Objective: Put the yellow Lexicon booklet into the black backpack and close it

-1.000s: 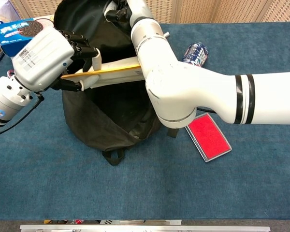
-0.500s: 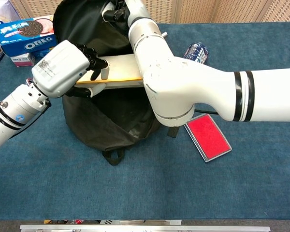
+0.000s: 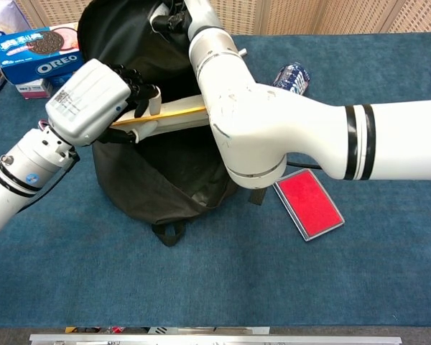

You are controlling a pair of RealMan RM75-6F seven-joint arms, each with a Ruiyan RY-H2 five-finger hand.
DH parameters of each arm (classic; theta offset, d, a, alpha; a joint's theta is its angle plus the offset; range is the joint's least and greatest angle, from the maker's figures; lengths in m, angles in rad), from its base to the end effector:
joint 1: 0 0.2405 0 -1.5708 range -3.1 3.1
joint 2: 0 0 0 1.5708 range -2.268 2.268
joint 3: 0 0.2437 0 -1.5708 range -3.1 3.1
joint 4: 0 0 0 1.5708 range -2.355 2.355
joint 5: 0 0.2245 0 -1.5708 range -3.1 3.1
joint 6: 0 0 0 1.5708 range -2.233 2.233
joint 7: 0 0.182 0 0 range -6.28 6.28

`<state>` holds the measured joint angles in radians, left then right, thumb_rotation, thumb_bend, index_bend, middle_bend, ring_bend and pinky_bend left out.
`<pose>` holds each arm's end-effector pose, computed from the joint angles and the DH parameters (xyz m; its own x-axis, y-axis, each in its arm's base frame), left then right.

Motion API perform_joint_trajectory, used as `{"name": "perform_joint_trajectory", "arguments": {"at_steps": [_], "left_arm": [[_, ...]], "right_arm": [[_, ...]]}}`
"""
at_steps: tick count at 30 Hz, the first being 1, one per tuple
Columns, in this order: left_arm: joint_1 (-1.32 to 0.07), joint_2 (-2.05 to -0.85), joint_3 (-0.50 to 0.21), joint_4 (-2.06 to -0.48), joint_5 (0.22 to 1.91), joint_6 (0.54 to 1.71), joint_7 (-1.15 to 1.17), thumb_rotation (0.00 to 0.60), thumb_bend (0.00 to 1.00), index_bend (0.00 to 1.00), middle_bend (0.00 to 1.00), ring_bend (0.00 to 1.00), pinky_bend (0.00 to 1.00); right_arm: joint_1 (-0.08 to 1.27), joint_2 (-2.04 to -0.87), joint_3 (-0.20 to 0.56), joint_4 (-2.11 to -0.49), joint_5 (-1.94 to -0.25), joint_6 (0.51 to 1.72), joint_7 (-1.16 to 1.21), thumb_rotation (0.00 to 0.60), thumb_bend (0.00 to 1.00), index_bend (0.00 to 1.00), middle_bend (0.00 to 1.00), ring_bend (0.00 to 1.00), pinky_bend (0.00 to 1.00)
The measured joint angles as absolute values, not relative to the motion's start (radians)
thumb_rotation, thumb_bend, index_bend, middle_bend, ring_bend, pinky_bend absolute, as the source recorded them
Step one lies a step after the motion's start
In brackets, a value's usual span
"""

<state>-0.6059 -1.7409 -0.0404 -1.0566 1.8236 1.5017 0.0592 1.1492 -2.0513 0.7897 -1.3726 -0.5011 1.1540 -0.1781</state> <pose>-0.1237 0.3107 -0.0321 0.3441 -0.2160 0.9138 0.5999 -0.6981 -0.3909 0.0849 -0.4058 -0.0797 -0.5834 -0.2760 0.7638 -0.8065 0.0862 -0.5849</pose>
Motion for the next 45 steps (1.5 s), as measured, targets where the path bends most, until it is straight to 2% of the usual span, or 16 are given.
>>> {"name": "perform_joint_trajectory", "arguments": {"at_steps": [12, 22, 32, 45], "left_arm": [[-0.617, -1.814, -0.066, -0.946, 1.794, 1.524, 0.072, 0.6, 0.36, 0.77, 0.67, 0.52, 0.58], [-0.603, -1.86, -0.047, -0.894, 1.776, 1.524, 0.1, 0.6, 0.36, 0.77, 0.69, 0.53, 0.59], [-0.598, -1.901, -0.061, -0.842, 1.756, 1.557, 0.113, 0.6, 0.36, 0.79, 0.78, 0.59, 0.64], [-0.585, -1.938, -0.067, -0.791, 1.737, 1.593, 0.14, 0.6, 0.36, 0.8, 0.82, 0.62, 0.67]], "right_arm": [[1.158, -2.051, 0.808, -1.381, -0.475, 1.159, -0.162, 0.6, 0.87, 0.74, 0.67, 0.66, 0.88], [1.167, -2.049, 0.818, -1.373, -0.459, 1.164, -0.151, 0.6, 0.86, 0.74, 0.67, 0.66, 0.88], [1.172, -2.049, 0.815, -1.368, -0.449, 1.163, -0.147, 0.6, 0.86, 0.74, 0.67, 0.66, 0.88], [1.17, -2.045, 0.82, -1.388, -0.433, 1.17, -0.139, 0.6, 0.86, 0.74, 0.67, 0.66, 0.88]]}}
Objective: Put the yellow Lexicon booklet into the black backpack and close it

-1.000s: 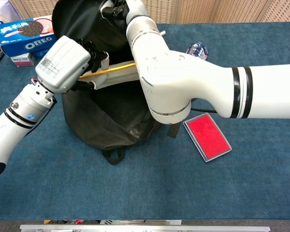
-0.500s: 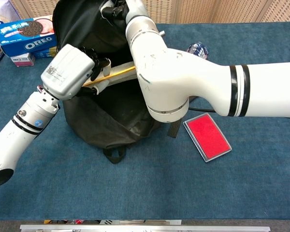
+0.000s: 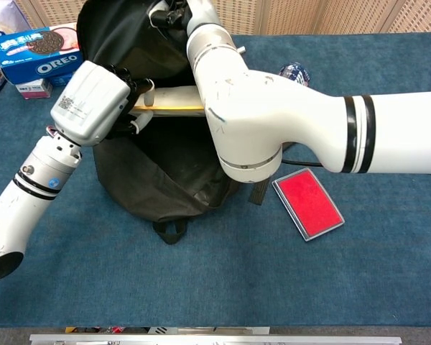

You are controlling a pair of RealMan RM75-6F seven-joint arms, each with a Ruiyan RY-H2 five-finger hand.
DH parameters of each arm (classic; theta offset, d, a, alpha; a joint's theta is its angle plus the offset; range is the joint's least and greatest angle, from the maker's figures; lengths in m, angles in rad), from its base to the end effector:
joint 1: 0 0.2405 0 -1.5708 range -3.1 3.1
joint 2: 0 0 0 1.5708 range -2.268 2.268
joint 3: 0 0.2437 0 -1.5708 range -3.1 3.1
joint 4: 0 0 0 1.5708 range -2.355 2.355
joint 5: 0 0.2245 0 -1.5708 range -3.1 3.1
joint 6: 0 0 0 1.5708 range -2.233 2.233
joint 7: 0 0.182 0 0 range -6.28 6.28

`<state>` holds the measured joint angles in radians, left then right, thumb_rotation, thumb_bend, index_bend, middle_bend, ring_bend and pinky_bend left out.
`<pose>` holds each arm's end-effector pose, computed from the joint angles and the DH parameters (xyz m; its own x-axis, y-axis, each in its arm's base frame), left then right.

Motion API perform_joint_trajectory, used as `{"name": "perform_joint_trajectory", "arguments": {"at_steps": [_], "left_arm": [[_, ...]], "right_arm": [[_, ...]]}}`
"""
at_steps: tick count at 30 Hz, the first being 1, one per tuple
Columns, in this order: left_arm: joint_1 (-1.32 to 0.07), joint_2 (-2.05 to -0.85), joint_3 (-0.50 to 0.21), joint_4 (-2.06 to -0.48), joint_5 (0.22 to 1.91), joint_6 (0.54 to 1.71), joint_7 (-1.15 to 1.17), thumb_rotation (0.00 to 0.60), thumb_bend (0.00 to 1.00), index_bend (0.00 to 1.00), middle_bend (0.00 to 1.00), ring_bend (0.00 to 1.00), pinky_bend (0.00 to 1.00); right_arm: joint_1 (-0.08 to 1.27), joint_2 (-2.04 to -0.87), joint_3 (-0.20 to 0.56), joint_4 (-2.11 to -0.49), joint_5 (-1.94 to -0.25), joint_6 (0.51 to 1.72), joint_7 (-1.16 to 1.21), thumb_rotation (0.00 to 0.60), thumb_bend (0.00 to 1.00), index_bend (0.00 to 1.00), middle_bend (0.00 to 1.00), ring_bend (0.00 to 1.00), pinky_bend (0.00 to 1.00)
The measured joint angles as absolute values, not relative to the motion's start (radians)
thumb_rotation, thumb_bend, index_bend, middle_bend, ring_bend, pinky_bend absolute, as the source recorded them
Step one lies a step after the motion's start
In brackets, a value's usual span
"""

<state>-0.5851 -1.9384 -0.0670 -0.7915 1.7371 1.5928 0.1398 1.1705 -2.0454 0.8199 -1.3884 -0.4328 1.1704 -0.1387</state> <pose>-0.1384 0.3207 -0.0496 0.3867 -0.3585 0.8497 0.6431 -0.5555 -0.5271 0.0891 -0.4058 -0.0776 -0.6542 -0.2671 0.7076 -0.7533 0.1471 -0.6410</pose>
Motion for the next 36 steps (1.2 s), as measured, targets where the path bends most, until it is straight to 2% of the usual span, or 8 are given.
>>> {"name": "perform_joint_trajectory", "arguments": {"at_steps": [19, 36], "left_arm": [[-0.546, -1.929, -0.078, -0.735, 1.68, 1.602, 0.169, 0.6, 0.36, 0.8, 0.83, 0.62, 0.67], [-0.568, -2.025, -0.099, -0.759, 1.653, 1.572, 0.255, 0.6, 0.36, 0.8, 0.83, 0.62, 0.68]], "right_arm": [[1.163, -2.045, 0.807, -1.402, -0.439, 1.183, -0.131, 0.6, 0.87, 0.74, 0.67, 0.66, 0.88], [1.17, -2.062, 0.814, -1.392, -0.439, 1.189, -0.116, 0.6, 0.87, 0.74, 0.67, 0.66, 0.88]]}}
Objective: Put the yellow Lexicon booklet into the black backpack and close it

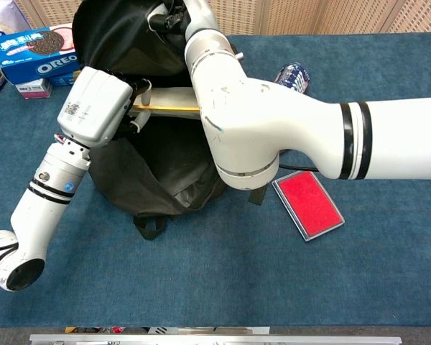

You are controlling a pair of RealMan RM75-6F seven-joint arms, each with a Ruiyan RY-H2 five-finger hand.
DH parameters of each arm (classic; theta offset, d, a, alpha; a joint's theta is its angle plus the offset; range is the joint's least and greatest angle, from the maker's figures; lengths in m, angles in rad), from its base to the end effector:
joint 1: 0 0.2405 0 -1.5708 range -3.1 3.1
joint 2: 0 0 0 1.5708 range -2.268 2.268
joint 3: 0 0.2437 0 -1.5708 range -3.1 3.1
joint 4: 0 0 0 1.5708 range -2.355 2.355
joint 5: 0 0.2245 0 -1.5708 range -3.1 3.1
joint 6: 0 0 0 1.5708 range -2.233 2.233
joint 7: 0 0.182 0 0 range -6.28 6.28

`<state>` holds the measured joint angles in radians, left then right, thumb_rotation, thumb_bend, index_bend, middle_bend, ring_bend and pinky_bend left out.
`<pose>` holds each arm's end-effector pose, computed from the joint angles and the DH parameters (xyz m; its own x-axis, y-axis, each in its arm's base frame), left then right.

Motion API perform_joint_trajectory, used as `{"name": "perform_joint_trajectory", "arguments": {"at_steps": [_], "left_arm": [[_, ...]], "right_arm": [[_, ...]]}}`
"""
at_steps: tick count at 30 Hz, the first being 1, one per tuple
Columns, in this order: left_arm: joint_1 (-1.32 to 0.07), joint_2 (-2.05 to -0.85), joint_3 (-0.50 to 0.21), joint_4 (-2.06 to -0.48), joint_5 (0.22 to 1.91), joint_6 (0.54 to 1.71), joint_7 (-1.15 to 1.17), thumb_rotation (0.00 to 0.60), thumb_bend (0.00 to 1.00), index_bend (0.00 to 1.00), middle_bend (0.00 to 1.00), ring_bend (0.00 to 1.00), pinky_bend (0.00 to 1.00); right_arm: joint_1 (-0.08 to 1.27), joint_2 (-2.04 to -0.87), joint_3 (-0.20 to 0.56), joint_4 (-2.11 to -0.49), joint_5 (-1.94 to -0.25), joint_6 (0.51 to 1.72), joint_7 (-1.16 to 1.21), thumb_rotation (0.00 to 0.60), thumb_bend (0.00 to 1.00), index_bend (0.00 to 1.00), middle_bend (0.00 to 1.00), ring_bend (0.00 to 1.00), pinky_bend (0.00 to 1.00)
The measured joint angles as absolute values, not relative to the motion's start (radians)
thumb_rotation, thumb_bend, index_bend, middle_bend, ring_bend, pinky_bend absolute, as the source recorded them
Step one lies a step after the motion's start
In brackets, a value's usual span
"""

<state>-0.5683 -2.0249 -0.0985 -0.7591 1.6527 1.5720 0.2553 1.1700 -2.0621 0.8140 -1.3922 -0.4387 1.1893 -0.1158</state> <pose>-0.1400 0.3228 -0.0650 0.4485 -0.3685 0.8143 0.6922 -0.4332 -0.5773 0.0896 -0.4002 -0.0816 -0.6723 -0.2620 0.6923 -0.7376 0.1587 -0.6563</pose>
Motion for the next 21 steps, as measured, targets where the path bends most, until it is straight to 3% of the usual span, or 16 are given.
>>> {"name": "perform_joint_trajectory", "arguments": {"at_steps": [21], "left_arm": [[-0.629, -2.127, -0.089, -0.557, 1.659, 1.538, 0.24, 0.6, 0.36, 0.8, 0.83, 0.62, 0.68]], "right_arm": [[1.164, -2.064, 0.815, -1.396, -0.44, 1.189, -0.111, 0.6, 0.87, 0.74, 0.66, 0.66, 0.88]]}}
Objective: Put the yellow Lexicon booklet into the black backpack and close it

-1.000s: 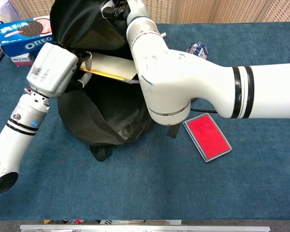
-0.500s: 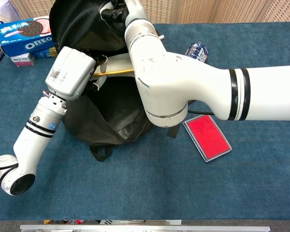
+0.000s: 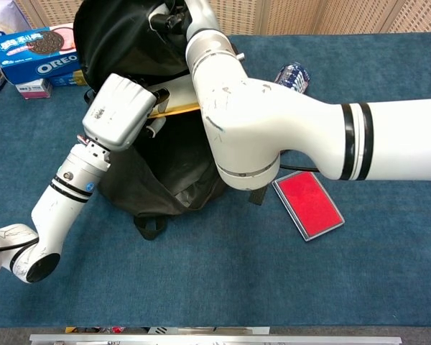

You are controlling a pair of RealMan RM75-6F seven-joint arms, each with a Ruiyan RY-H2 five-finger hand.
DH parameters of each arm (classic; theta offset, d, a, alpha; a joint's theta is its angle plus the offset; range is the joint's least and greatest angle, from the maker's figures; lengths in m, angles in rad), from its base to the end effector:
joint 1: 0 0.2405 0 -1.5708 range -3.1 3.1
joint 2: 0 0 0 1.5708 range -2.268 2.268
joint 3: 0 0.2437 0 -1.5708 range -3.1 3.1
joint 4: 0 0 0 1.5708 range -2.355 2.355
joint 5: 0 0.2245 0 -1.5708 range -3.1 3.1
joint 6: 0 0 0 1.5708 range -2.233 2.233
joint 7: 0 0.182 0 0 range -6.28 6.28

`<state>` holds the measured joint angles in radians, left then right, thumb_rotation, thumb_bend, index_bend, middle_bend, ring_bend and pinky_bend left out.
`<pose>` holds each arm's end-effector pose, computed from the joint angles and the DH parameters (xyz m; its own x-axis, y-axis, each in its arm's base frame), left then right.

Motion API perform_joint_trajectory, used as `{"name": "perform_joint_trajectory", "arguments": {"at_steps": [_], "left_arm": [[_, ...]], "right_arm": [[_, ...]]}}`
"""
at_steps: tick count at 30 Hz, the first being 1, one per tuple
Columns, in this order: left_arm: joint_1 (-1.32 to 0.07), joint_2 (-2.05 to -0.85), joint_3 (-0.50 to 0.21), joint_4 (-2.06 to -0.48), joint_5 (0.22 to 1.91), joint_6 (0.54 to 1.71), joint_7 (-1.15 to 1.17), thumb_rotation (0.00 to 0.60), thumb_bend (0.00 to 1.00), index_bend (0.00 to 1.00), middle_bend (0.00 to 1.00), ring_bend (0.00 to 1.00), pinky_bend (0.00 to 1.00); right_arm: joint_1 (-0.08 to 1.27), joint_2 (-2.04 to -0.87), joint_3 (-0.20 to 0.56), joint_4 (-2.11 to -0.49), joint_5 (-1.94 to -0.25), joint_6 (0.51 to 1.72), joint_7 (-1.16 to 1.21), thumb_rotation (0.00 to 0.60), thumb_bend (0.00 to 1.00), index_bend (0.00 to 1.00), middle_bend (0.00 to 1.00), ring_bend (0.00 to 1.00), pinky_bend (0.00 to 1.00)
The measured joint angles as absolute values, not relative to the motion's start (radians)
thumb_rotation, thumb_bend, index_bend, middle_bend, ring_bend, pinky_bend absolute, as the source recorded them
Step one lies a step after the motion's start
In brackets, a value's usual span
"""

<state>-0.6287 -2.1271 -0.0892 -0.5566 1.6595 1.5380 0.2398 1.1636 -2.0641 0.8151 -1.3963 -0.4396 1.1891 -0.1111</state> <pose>-0.1320 0.3340 -0.0879 0.5110 -0.3925 0.7648 0.6132 -0.4571 -0.6442 0.0885 -0.3995 -0.0820 -0.6795 -0.2609 0.6857 -0.7312 0.1645 -0.6620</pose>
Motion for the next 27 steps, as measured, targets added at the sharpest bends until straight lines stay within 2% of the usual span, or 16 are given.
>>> {"name": "perform_joint_trajectory", "arguments": {"at_steps": [13, 16, 23, 27], "left_arm": [[-0.645, -2.147, -0.071, -0.49, 1.661, 1.539, 0.228, 0.6, 0.35, 0.8, 0.83, 0.62, 0.68], [-0.642, -2.159, -0.072, -0.483, 1.651, 1.534, 0.232, 0.6, 0.34, 0.74, 0.81, 0.61, 0.68], [-0.62, -2.158, -0.087, -0.519, 1.624, 1.552, 0.247, 0.6, 0.16, 0.55, 0.7, 0.55, 0.68], [-0.604, -2.145, -0.094, -0.572, 1.611, 1.56, 0.283, 0.6, 0.14, 0.47, 0.66, 0.52, 0.67]], "right_arm": [[1.159, -2.063, 0.818, -1.404, -0.44, 1.189, -0.109, 0.6, 0.86, 0.74, 0.66, 0.66, 0.88], [1.158, -2.062, 0.816, -1.403, -0.44, 1.19, -0.11, 0.6, 0.86, 0.74, 0.66, 0.66, 0.88], [1.148, -2.055, 0.812, -1.407, -0.44, 1.188, -0.111, 0.6, 0.86, 0.74, 0.66, 0.66, 0.88], [1.142, -2.05, 0.808, -1.407, -0.44, 1.185, -0.113, 0.6, 0.86, 0.74, 0.66, 0.67, 0.88]]}}
